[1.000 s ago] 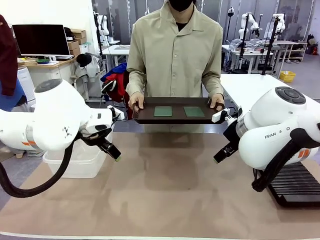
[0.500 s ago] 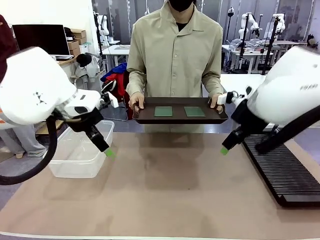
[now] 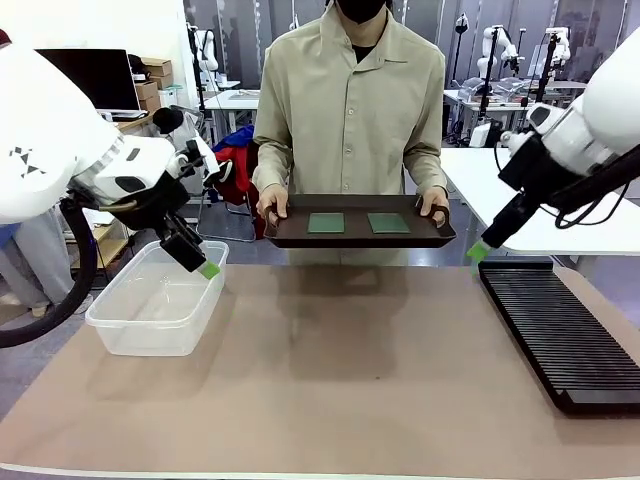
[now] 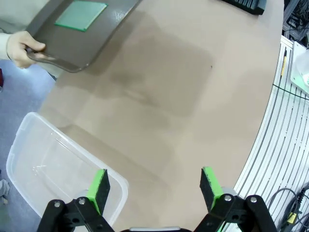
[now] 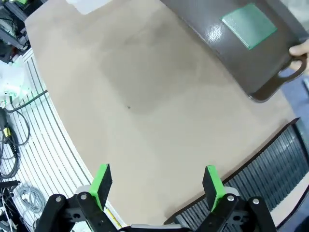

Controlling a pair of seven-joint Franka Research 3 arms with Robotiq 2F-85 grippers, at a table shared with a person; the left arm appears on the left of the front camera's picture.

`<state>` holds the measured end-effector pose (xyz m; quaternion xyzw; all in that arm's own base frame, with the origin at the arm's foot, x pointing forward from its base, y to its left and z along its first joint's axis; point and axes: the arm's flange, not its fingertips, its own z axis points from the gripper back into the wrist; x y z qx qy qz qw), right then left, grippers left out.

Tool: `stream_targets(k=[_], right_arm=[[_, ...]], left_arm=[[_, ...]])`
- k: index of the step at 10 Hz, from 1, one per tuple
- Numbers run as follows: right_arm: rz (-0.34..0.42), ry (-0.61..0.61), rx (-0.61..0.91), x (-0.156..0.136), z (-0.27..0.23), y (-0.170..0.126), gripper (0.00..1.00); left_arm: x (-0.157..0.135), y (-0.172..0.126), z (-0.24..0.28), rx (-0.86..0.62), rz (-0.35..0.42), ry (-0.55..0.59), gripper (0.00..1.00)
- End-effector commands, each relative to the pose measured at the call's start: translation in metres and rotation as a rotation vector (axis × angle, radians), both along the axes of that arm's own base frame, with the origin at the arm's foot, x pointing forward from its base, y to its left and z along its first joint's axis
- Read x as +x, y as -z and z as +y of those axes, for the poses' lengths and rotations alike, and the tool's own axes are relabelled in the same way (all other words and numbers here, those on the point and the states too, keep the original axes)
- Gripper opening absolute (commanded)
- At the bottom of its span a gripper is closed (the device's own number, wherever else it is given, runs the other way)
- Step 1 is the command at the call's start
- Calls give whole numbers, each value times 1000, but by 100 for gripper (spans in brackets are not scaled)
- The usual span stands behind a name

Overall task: Sort PCBs into racks and boxes based on the side picked up.
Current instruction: Pick up the Blank PCB handed by the Human.

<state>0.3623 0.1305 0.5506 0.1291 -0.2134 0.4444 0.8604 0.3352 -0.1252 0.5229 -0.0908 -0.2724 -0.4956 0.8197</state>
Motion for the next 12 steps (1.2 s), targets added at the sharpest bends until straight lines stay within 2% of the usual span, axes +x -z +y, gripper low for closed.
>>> stream_targets(k=[1, 2, 3, 5, 6, 7, 9, 12], right_arm=[[-42, -52, 83, 7, -13, -6, 100], [-131, -23, 118, 10, -12, 3, 100], [-26, -20, 24, 3, -6, -9, 100], [-26, -20, 24, 3, -6, -9, 100], [-60, -23, 46, 5, -9, -12, 100], [-86, -40, 112, 19, -16, -18, 100], [-125, -140, 186, 28, -27, -38, 100], [-181, -166, 215, 35, -36, -61, 100]], left_arm=[[2, 3, 4, -61, -19, 31, 100], [7, 6, 8, -95, -53, -29, 100], [-1, -4, 1, -12, -9, -2, 100], [-1, -4, 1, -12, -9, -2, 100], [1, -7, 2, -30, -24, -16, 100], [11, -11, 5, -93, 81, 74, 100], [22, -25, 13, -205, 156, 145, 100], [21, -47, 16, -211, 109, 220, 100]])
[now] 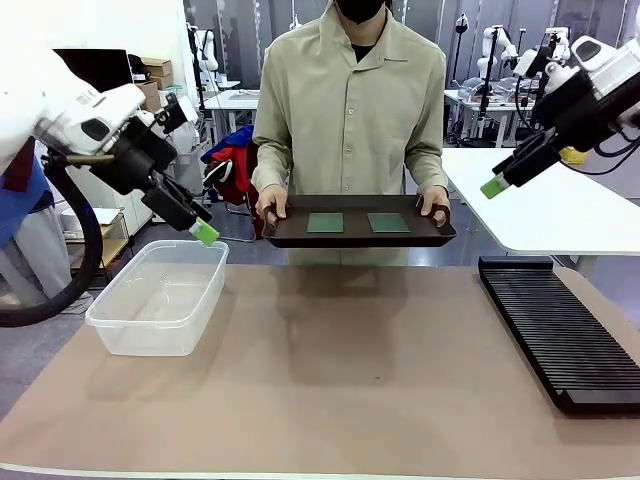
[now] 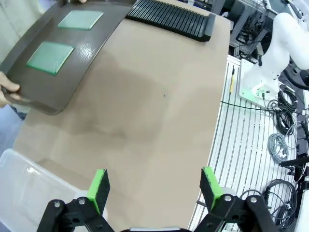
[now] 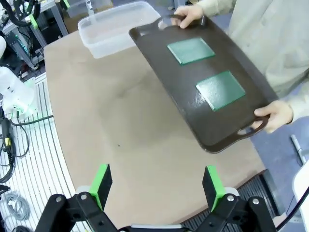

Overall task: Sort PCBs into racks and boxes based on the side picked up.
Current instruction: Pick up the Blank PCB handed by the Human.

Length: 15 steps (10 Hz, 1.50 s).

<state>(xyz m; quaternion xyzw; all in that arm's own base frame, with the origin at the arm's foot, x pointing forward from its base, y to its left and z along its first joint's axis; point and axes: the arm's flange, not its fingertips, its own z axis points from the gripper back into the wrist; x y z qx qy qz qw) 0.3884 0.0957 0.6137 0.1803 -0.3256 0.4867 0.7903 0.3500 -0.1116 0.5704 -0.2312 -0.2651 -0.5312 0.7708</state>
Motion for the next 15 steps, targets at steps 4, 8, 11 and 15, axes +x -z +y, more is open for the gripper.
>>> stream_targets(k=[4, 8, 11, 15], right_arm=[[-33, 10, 46, 24, -15, -34, 100], [-34, 45, 47, 29, -15, -35, 100], [-36, 52, 27, 28, -16, -36, 100], [-36, 52, 27, 28, -16, -36, 100]], left_arm=[[1, -20, -4, 56, -160, -61, 100], [-2, -16, -12, 83, -221, -126, 100], [3, -25, -10, 75, -216, -99, 100], [3, -25, -10, 75, -216, -99, 100]])
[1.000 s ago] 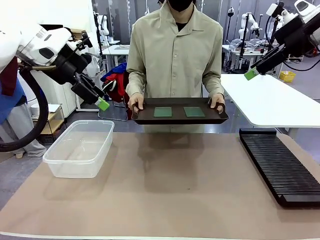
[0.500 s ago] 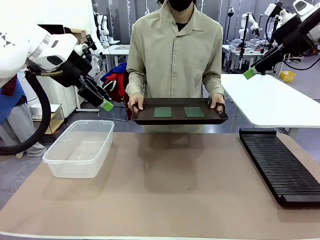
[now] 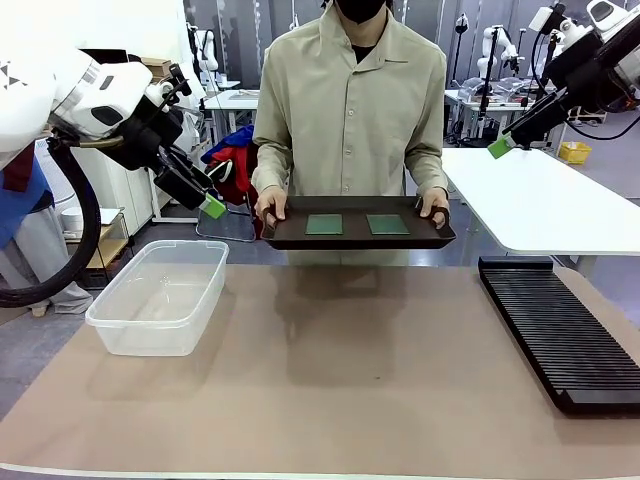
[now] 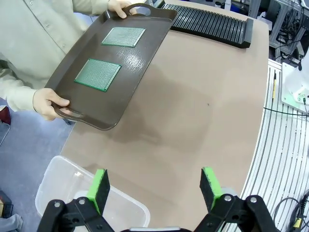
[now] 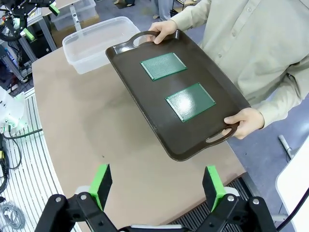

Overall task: Sort PCBs into racks and boxes based on the side picked up.
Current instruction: Pick up the Blank PCB handed by the Human.

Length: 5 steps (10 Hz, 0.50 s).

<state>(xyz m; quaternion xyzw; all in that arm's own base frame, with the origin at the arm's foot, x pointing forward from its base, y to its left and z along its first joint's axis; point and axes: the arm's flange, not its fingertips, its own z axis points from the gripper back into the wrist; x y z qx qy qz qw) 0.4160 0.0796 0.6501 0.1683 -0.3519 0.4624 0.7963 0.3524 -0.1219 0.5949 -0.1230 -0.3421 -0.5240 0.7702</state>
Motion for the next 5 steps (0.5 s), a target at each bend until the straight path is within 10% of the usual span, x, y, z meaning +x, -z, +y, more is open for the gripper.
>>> stream_targets(k=[1, 5], right_arm=[[4, -10, 7, 1, 0, 1, 100], [-4, -9, 48, -4, -17, 6, 100]], left_arm=[[0, 0, 0, -6, 15, 5, 100], [0, 0, 0, -6, 15, 5, 100]])
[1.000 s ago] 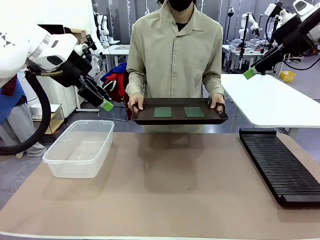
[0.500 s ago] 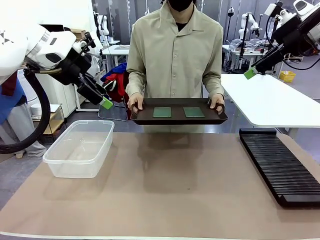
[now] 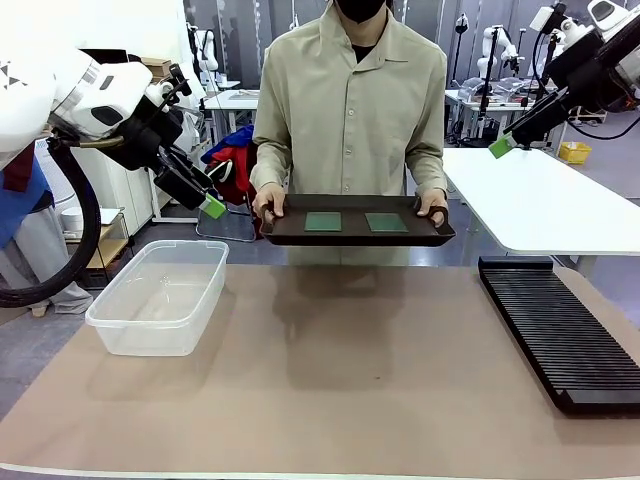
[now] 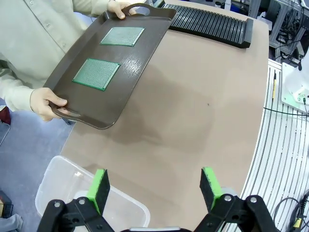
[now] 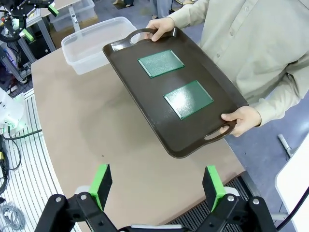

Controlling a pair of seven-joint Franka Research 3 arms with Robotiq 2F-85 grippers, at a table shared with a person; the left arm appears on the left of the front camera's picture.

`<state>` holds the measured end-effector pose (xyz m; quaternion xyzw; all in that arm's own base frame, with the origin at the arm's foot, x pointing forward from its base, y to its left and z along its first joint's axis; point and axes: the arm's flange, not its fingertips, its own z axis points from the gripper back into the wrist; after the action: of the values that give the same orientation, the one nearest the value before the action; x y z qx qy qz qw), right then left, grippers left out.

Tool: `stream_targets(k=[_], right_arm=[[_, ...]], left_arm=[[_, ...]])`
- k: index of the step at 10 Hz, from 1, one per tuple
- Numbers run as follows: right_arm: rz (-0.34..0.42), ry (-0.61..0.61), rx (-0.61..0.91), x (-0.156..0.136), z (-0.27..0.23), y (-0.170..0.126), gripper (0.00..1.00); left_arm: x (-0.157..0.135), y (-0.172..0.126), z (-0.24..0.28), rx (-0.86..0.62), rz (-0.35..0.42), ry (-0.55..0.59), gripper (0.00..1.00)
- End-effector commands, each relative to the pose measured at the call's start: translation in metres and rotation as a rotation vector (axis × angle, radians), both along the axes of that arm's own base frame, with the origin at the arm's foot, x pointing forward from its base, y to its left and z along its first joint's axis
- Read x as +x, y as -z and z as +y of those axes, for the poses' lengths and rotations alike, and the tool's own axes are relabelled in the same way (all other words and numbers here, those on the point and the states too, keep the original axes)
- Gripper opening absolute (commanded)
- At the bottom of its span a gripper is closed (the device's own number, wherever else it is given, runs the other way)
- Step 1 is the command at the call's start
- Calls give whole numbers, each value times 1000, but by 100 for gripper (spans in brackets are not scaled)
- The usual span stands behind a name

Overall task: Sort PCBs into racks and boxes based on the side picked up.
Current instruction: Pick up the Blank PCB handed by the Human.

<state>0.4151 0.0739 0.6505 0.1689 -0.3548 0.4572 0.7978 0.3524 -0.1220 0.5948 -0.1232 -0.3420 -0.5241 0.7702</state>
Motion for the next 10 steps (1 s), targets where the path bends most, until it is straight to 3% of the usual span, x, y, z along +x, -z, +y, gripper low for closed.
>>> stream_targets(k=[1, 10], right_arm=[[9, -15, 58, -5, -20, 11, 100], [24, 24, 42, -3, -22, 9, 100]], left_arm=[[0, -1, 0, -6, 14, 4, 100], [0, -1, 0, -6, 14, 4, 100]])
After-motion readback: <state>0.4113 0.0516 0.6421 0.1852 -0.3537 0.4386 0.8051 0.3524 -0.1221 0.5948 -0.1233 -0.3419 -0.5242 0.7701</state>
